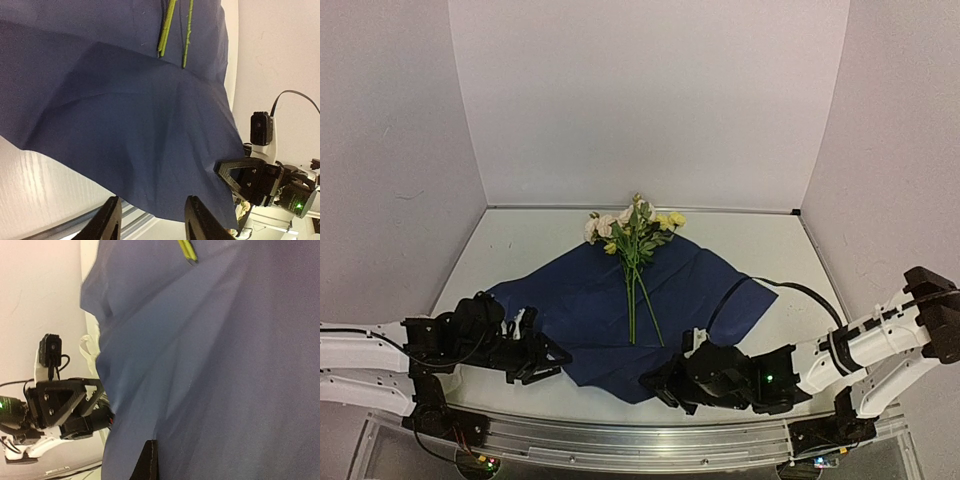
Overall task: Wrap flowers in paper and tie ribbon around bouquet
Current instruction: Pick up the bottom corner of the flattened wrapping paper from the center of the board, then fold the bottom corner of the flattened wrapping paper at the center of the board.
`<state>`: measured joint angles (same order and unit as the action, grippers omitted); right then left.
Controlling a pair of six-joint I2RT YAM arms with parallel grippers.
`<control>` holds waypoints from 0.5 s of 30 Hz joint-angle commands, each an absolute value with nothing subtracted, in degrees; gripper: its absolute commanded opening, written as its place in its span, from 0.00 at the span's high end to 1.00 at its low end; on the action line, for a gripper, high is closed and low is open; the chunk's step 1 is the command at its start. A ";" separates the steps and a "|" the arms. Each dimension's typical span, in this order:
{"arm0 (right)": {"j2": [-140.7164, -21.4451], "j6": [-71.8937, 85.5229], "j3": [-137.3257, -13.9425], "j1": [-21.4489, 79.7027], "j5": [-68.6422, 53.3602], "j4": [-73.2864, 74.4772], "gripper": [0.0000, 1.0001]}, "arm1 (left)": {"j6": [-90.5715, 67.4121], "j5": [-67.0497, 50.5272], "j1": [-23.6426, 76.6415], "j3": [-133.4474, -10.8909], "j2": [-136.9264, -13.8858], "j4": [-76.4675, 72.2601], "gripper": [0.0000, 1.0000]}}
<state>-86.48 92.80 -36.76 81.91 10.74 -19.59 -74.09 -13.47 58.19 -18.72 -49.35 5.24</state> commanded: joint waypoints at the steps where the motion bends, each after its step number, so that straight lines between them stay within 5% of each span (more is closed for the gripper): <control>1: -88.00 90.31 -42.50 77.53 10.16 -19.71 1.00 | -66.05 -11.56 58.36 -26.04 -46.79 13.42 0.49; 7: -92.33 88.84 -48.00 70.06 6.84 -19.16 0.98 | -57.11 -9.56 58.36 -32.33 -47.06 20.05 0.40; 15: -101.00 88.05 -55.04 60.56 0.54 -18.52 0.92 | -47.39 -10.18 58.36 -37.73 -57.12 17.52 0.44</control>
<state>-97.42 89.37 -51.55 63.93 3.86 -19.56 -55.24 -10.66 58.19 -33.20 -50.59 17.96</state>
